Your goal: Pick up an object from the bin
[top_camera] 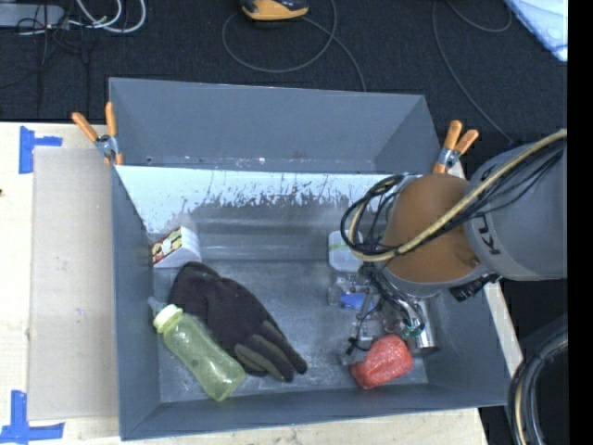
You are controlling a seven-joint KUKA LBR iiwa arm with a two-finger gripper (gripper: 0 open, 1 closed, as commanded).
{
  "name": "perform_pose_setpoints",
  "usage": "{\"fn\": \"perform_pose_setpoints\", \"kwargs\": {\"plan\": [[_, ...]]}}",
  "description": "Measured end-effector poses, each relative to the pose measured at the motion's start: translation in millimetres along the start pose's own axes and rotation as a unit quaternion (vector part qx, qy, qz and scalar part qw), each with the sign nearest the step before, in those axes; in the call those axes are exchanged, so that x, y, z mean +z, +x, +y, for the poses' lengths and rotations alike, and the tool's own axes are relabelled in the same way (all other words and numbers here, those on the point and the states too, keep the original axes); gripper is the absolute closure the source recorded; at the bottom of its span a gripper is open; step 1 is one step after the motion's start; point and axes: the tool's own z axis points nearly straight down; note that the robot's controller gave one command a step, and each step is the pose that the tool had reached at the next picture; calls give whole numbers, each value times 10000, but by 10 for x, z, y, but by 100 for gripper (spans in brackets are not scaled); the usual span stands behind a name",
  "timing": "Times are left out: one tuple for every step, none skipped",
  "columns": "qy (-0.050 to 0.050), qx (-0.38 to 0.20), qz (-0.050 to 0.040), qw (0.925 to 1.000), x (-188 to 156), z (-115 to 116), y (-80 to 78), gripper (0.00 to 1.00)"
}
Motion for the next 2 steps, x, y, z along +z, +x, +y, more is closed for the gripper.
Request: {"fn": "perform_pose_setpoints", "kwargs": {"plan": [[-1,1,0,10000,0,0,0,0],[0,2,0,10000,0,0,0,0]]}}
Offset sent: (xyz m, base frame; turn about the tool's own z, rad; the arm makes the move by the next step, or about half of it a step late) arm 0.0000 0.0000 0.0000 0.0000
